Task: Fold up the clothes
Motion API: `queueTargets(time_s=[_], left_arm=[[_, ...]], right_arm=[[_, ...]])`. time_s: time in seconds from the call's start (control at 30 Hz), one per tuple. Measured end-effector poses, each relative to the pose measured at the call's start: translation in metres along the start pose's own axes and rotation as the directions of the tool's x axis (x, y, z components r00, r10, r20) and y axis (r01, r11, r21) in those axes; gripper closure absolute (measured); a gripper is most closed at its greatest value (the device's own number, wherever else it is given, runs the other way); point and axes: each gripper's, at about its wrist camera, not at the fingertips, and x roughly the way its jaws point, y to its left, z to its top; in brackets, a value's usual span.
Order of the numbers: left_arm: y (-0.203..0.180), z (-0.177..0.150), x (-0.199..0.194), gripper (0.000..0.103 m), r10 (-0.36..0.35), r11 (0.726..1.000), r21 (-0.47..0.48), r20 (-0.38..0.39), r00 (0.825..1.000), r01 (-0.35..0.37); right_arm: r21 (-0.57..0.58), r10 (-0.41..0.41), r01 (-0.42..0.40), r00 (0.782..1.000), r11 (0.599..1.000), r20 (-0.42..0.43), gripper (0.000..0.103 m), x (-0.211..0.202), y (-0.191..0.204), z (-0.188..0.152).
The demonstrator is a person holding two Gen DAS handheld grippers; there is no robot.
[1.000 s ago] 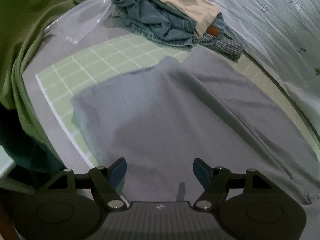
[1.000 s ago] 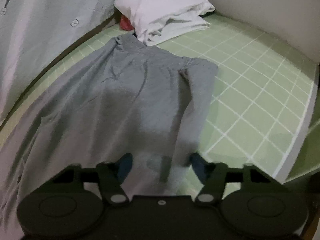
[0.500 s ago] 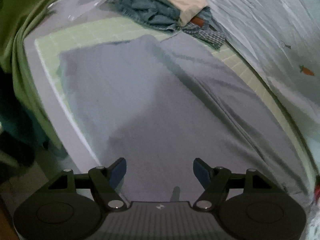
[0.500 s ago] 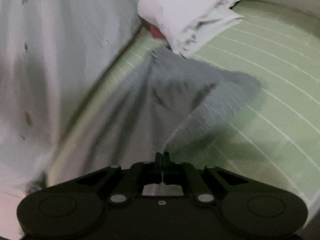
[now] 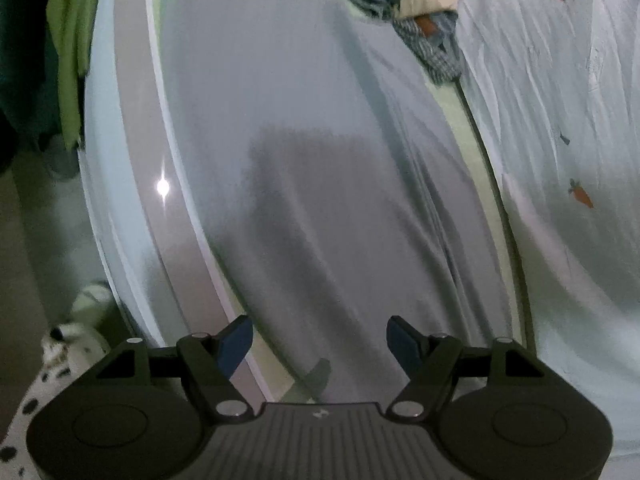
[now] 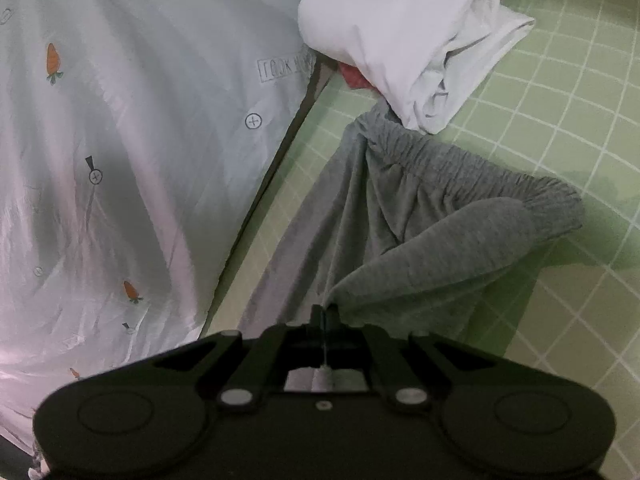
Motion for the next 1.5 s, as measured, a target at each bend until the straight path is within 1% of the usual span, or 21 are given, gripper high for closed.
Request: queueTargets(time_s=[0.07,0.13,0.37,0.53,0.63,0.77,0.83,0.9,1.0,1.2,1.3,1.4,1.5], left_arm=[[-0.002,-0.004,0.005,0.028,-0.014,1.000,0.000,-0.012,1.000,0.014],[-0.005,-0.005,0.008,0.028,-0.017,1.000,0.007,-0.004,1.000,0.017],[-0.009,0.003,0.015,0.030,-0.026,1.000,0.002,0.006,1.000,0.026],[-0.005,0.007,0.015,0.031,-0.047,0.999,-0.024,0.045,0.998,0.049],[-0.002,0.017,0.011,0.032,-0.027,0.999,-0.028,0.083,0.996,0.030],[0.001,0.037,0.009,0.033,-0.016,0.998,-0.054,0.121,0.993,0.023],[0.001,0.047,0.006,0.033,0.011,0.998,-0.061,0.130,0.991,-0.003],[-0.002,0.057,0.002,0.032,0.031,0.999,-0.038,0.140,0.990,-0.026],[0.001,0.073,-0.005,0.032,0.042,0.999,-0.028,0.160,0.986,-0.038],[0.020,0.107,-0.020,0.032,0.091,0.995,-0.063,0.183,0.979,-0.081],[0.025,0.126,-0.026,0.032,0.108,0.994,-0.044,0.184,0.977,-0.101],[0.028,0.148,-0.029,0.031,0.144,0.989,-0.010,0.204,0.968,-0.145],[0.037,0.174,-0.028,0.031,0.194,0.980,0.004,0.224,0.955,-0.200]], right_arm=[[0.001,0.002,-0.002,1.000,1.000,-0.007,0.102,0.000,-0.001,0.001],[-0.005,0.001,-0.001,1.000,1.000,-0.013,0.102,-0.001,-0.002,0.001],[-0.006,-0.005,0.005,1.000,1.000,-0.018,0.102,-0.002,-0.006,0.001],[-0.008,-0.015,0.015,1.000,1.000,-0.012,0.102,-0.004,-0.006,-0.002],[-0.003,-0.023,0.023,1.000,1.000,-0.002,0.102,-0.006,-0.007,-0.003],[0.001,-0.037,0.037,0.999,0.999,0.015,0.102,-0.009,-0.008,-0.005],[0.004,-0.050,0.050,0.998,0.999,0.025,0.102,-0.012,-0.010,-0.007],[0.012,-0.063,0.062,0.997,0.998,0.035,0.102,-0.015,-0.010,-0.010],[0.003,-0.085,0.085,0.995,0.996,0.054,0.102,-0.018,-0.007,-0.014],[0.017,-0.114,0.113,0.988,0.993,0.103,0.102,-0.018,-0.004,-0.018],[-0.001,-0.152,0.153,0.981,0.988,0.121,0.102,-0.015,0.002,-0.025],[-0.028,-0.185,0.190,0.972,0.981,0.143,0.102,-0.012,0.011,-0.033],[-0.049,-0.215,0.225,0.963,0.973,0.165,0.102,-0.008,0.020,-0.042]])
